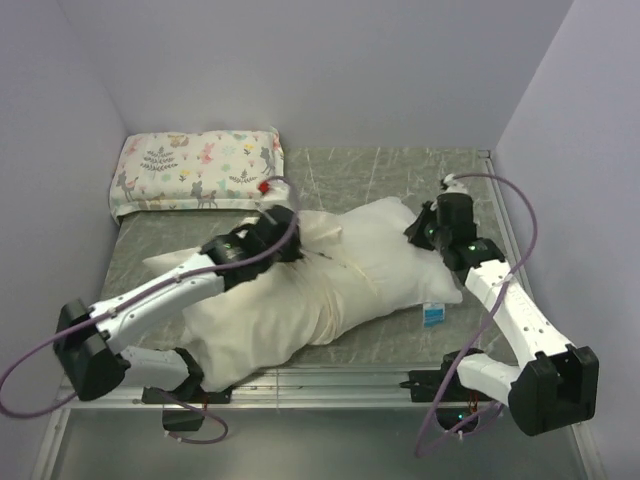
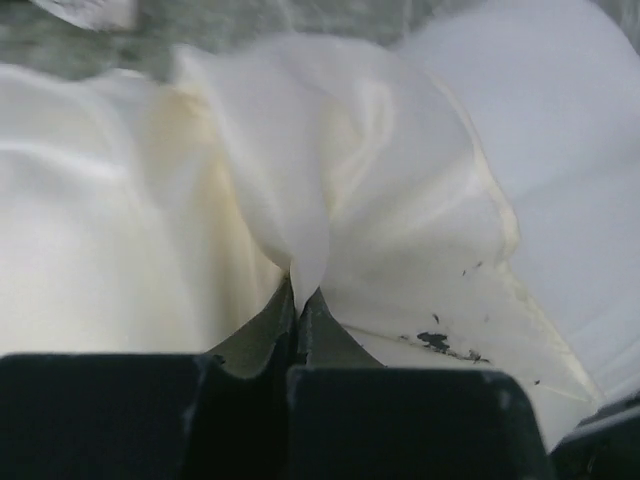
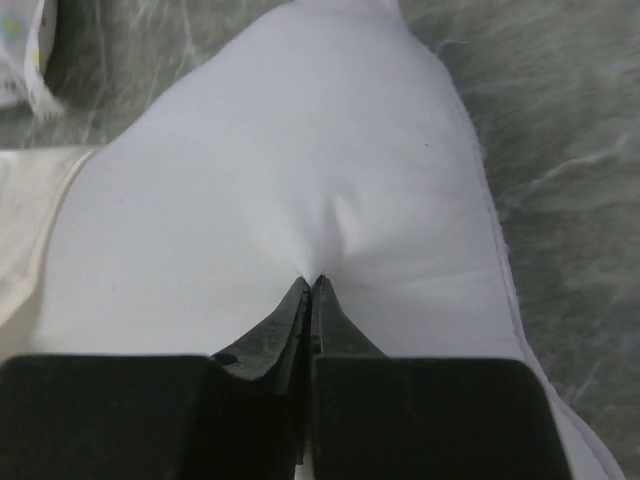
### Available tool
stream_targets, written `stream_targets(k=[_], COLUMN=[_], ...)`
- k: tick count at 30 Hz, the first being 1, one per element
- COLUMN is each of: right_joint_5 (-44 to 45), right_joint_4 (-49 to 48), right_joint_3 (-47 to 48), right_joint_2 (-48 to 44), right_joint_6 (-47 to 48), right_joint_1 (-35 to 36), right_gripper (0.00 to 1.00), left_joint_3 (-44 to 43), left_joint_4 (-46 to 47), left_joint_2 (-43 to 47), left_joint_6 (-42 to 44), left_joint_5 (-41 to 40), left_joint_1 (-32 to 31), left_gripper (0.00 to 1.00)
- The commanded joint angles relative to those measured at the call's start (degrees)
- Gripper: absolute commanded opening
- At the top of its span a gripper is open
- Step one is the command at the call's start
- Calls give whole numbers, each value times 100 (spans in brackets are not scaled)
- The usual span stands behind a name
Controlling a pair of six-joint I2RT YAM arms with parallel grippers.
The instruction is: Remove the pillowcase from the pillow
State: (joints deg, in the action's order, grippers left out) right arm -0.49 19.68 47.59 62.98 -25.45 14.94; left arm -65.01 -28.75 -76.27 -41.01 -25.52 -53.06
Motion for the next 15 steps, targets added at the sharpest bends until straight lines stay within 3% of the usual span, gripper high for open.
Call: stream_targets(k=[1,5,7,9,12,15], right_joint_5=[892,517,148,32,-206,-92], right_joint_4=[413,440,300,282,334,457], right_joint_3=[575,629,541,558,549,628], right_joint_2=[65,-57,-137,-155,-137,-365], right_joint_6=[111,-38,-109,-74,23,110], right_joint_1=[-930,-1949,-2213,-2171,-2031,-1636], right_gripper=[0,0,0,0,0,21], left_joint_3=[452,489,725,806,867,1061], left_joint_4=[-96,-420,-124,80,124,353], left_joint_2=[1014,1439,1684,1677,1387,1282], left_joint_6=[357,506,542,595,551,533], left_joint_5=[641,688,1081,1706,1980,2077], left_joint_1=[1467,2588,3053,3073,2968,2679], left_gripper=[0,1,1,0,0,1])
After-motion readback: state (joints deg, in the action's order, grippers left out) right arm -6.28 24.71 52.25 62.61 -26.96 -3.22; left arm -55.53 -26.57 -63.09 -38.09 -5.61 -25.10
